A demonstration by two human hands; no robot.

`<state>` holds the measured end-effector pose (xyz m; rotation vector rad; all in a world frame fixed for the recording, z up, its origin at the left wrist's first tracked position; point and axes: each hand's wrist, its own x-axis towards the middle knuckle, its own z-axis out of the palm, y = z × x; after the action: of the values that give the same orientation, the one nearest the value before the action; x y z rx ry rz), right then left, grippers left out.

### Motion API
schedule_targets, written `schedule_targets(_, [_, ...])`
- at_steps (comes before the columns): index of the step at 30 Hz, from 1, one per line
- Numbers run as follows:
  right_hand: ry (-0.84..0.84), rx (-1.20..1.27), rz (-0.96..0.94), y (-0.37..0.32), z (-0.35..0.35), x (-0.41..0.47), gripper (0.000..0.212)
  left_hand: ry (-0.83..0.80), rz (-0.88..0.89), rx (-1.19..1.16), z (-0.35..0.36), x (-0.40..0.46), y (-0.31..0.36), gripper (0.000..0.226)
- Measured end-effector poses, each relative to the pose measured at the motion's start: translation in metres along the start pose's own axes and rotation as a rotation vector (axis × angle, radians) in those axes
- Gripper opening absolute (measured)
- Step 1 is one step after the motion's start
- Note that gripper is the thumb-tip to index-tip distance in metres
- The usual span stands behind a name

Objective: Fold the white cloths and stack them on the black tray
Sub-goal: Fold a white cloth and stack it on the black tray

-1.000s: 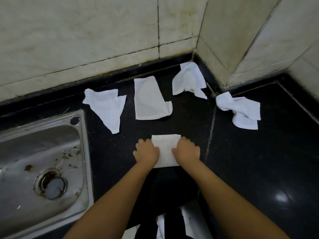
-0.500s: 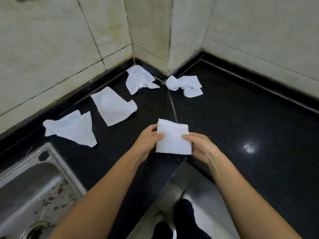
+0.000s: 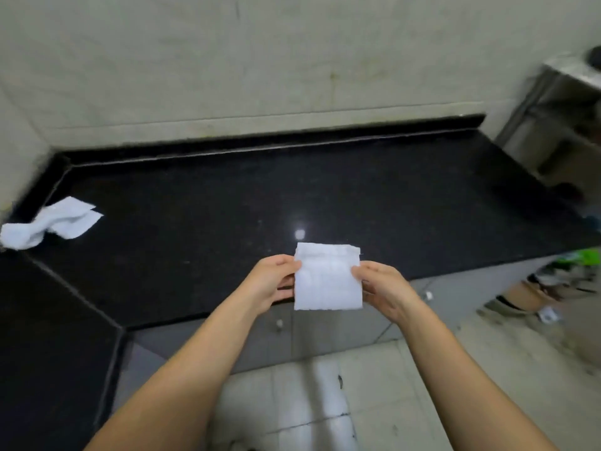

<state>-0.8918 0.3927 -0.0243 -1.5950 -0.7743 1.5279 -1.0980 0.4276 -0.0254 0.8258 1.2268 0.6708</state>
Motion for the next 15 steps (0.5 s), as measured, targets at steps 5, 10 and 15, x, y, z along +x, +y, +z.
schedule_targets(5, [0.160, 0.089, -0.022, 0.011, -0.165, -0.041, 0.012, -0.172, -0.016, 0.095, 0.169, 0.018, -0.010, 0.015])
schedule_targets(10, [0.329, 0.195, -0.054, 0.014, -0.306, -0.078, 0.013, -0.298, -0.042, 0.150, 0.321, 0.032, -0.017, 0.017])
schedule_targets(15, [0.430, 0.253, -0.077, 0.006, -0.402, -0.083, 0.012, -0.405, -0.056, 0.195, 0.425, 0.058, -0.003, 0.012])
